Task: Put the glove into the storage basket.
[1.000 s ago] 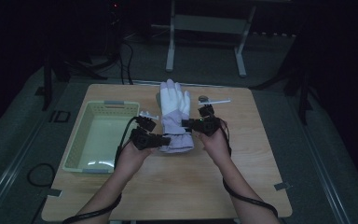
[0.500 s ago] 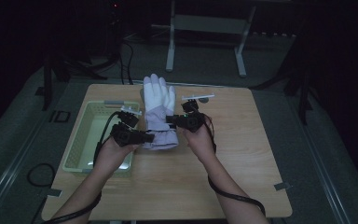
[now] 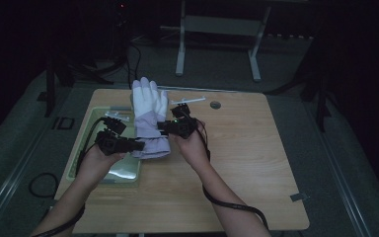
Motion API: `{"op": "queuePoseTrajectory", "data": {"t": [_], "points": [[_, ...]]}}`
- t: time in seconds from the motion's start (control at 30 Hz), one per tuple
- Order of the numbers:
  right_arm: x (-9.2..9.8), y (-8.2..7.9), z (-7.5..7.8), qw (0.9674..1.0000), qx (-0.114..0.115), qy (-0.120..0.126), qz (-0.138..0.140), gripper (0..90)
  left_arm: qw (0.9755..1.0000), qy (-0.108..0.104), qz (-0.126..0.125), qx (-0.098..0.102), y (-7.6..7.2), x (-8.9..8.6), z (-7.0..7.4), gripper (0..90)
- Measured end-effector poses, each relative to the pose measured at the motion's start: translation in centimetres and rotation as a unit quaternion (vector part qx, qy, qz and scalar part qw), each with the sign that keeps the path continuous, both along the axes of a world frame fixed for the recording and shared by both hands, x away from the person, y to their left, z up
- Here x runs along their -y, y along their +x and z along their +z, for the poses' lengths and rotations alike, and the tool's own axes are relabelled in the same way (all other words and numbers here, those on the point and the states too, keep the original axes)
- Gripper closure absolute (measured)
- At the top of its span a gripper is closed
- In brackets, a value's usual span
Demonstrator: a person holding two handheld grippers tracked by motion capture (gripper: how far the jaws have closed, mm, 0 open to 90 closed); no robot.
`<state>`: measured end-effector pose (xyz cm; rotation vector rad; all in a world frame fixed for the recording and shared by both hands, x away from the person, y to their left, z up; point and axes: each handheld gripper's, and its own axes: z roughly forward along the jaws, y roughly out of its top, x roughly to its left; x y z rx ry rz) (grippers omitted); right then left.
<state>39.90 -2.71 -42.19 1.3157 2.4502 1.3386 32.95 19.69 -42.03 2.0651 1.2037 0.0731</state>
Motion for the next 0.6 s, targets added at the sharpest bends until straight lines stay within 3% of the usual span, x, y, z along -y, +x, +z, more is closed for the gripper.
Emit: {"op": "queuePoseTrajectory", "data": {"t": [0.3,0.6], "points": [[-3.5,0.0,0.3,0.9998,0.001,-0.005,0.018,78.4,0.9999,-0.003,0.014,-0.005,-0.4,-3.3,0.3,71.7],[-6.9,0.0,-0.4,0.9996,0.000,0.002,0.027,78.4,0.9997,0.009,0.020,-0.011,-0.9,-6.6,0.0,71.7]]}}
